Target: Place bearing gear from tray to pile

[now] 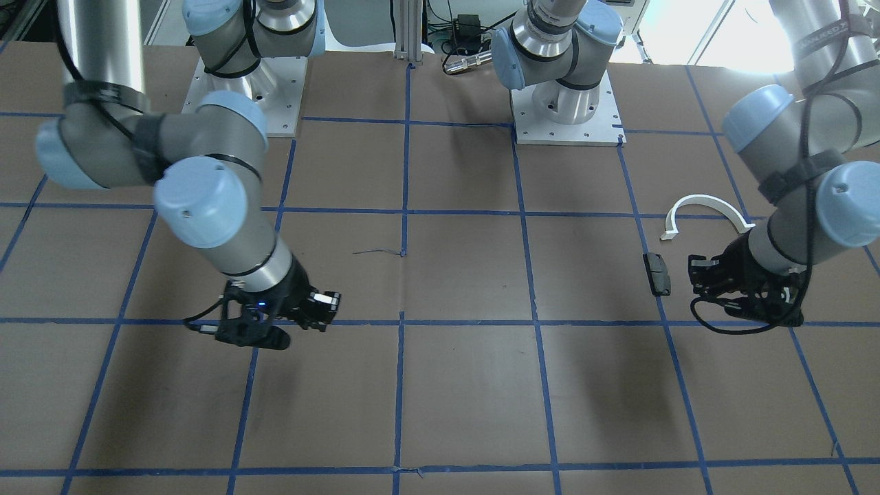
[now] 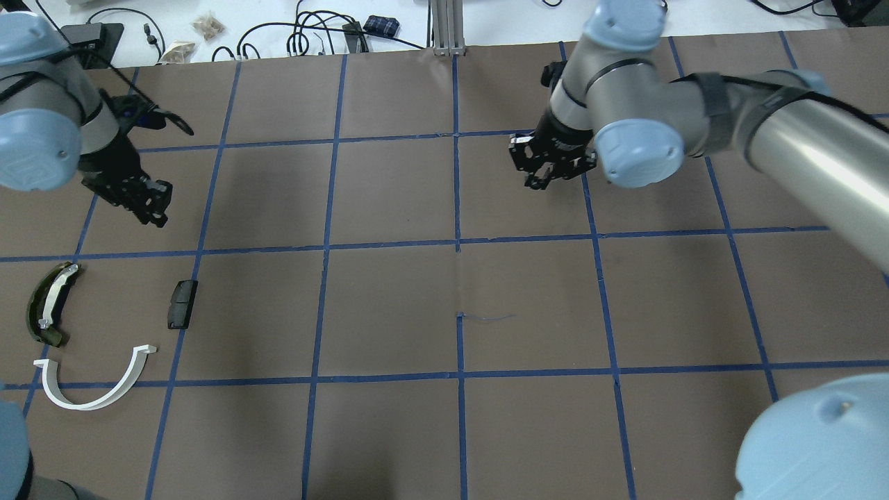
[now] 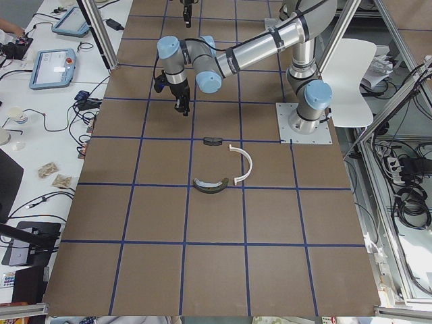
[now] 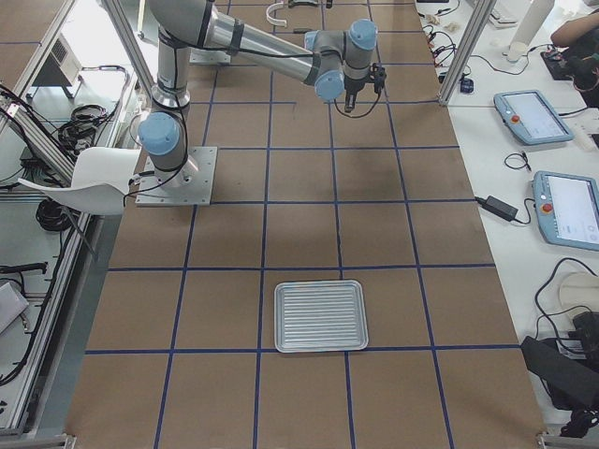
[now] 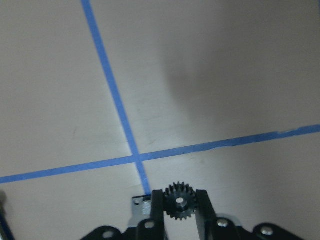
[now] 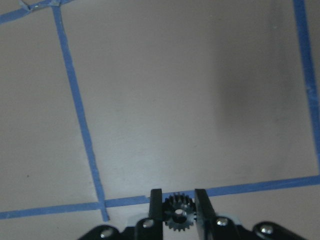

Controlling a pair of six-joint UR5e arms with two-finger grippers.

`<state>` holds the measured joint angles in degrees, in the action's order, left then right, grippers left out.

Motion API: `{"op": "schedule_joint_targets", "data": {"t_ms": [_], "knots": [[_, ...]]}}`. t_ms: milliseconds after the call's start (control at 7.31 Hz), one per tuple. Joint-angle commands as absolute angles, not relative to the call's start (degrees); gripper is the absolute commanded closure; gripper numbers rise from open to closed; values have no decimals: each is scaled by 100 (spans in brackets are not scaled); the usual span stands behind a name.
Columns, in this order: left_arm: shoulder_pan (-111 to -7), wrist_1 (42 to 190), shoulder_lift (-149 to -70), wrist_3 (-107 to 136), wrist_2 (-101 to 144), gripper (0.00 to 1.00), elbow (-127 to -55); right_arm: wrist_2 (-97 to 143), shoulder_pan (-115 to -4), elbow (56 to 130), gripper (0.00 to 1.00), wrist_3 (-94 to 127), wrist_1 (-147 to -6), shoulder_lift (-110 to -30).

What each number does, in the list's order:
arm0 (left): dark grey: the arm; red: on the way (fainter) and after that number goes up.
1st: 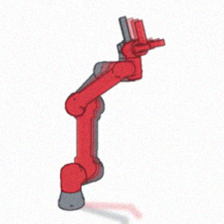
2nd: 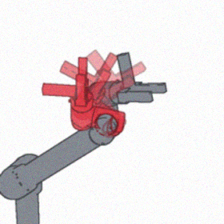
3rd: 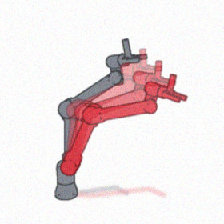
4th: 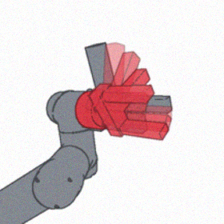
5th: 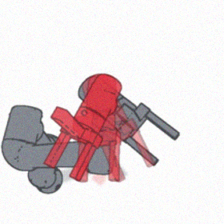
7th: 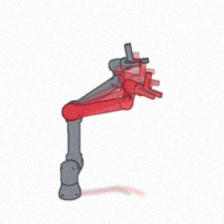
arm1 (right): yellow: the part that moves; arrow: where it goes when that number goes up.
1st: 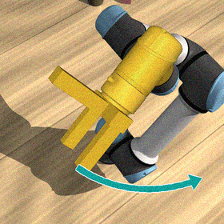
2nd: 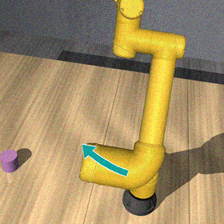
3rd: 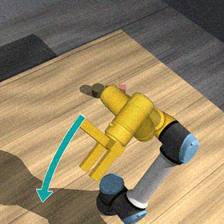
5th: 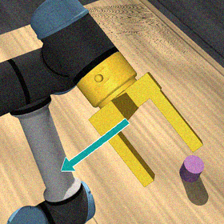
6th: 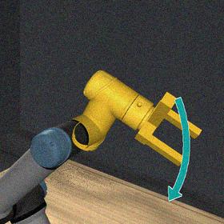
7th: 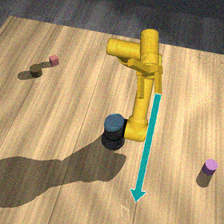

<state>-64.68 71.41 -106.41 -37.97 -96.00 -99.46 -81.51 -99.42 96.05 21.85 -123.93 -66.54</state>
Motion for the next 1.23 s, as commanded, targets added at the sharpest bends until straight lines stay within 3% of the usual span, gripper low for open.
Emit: {"op": "schedule_joint_targets", "data": {"t_ms": [0,274,410,547,821,1094], "knots": [[-5365,6473,-10626,-4840,-9378,100,-10650,-8795,-10983,9694,70,3583,-13094,-6128],[-5011,6154,-10915,-5080,-9387,100,-10775,-8746,-11030,9695,40,3358,-13096,-6012],[-4992,6152,-10933,-5132,-9395,41,-10828,-8789,-11074,9694,18,3340,-13174,-5933],[-5001,6144,-10951,-5194,-9387,21,-10793,-8815,-11066,9651,0,3305,-13140,-5924],[-5480,6265,-10777,-4976,-9274,19,-10288,-8807,-10882,9484,0,3235,-13026,-6037],[-6875,7789,-10765,-3902,-9220,19,-8945,-8824,-10636,8872,0,3060,-11767,-6379]]}}
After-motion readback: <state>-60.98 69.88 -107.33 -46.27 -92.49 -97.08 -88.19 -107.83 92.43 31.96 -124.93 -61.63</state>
